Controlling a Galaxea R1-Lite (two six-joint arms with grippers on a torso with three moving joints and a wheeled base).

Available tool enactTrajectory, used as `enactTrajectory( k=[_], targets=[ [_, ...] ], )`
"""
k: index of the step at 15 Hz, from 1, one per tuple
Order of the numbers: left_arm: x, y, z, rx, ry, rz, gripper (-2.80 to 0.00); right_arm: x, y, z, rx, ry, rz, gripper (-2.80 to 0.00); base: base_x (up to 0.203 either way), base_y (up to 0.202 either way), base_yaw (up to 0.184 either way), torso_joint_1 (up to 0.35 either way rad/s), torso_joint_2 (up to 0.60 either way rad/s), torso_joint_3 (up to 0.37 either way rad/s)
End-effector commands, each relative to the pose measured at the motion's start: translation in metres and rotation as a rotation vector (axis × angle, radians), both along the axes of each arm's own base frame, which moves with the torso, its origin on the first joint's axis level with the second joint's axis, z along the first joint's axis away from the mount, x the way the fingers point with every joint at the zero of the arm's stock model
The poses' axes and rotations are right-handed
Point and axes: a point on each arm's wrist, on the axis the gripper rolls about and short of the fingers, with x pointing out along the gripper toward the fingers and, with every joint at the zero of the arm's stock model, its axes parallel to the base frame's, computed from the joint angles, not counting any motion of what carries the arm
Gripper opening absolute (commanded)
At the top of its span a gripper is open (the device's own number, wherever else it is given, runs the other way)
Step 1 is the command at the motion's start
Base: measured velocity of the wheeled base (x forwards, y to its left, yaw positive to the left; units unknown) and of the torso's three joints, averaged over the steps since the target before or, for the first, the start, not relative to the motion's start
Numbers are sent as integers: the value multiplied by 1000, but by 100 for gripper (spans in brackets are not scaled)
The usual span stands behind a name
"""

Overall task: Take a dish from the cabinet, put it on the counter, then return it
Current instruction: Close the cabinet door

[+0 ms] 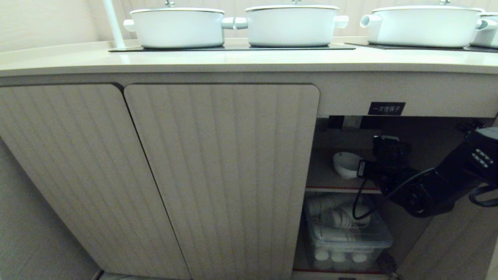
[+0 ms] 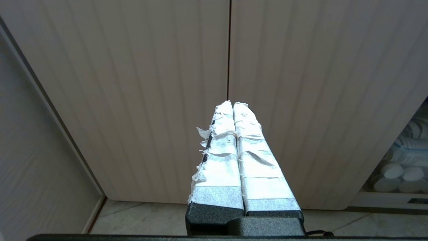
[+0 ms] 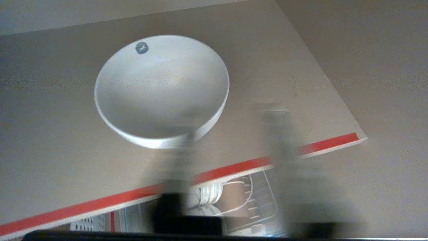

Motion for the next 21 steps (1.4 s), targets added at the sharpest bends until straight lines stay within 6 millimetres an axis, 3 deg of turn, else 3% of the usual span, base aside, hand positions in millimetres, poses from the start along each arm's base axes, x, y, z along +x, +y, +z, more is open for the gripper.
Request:
enactTrajectory(
  k=[1,10,21],
  targets=[
    [0,0,0,-1,-1,-1,-280,-4,0,6,2,-14,-1,-280,0,0,0,0,0,0],
    [0,0,0,-1,0,-1,-280,-33,-4,11,2,-11,1,-280,0,0,0,0,0,0],
    [0,0,0,-1,0,1,-280,-90,-6,21,-5,17,21,-280,0,0,0,0,0,0]
  ],
)
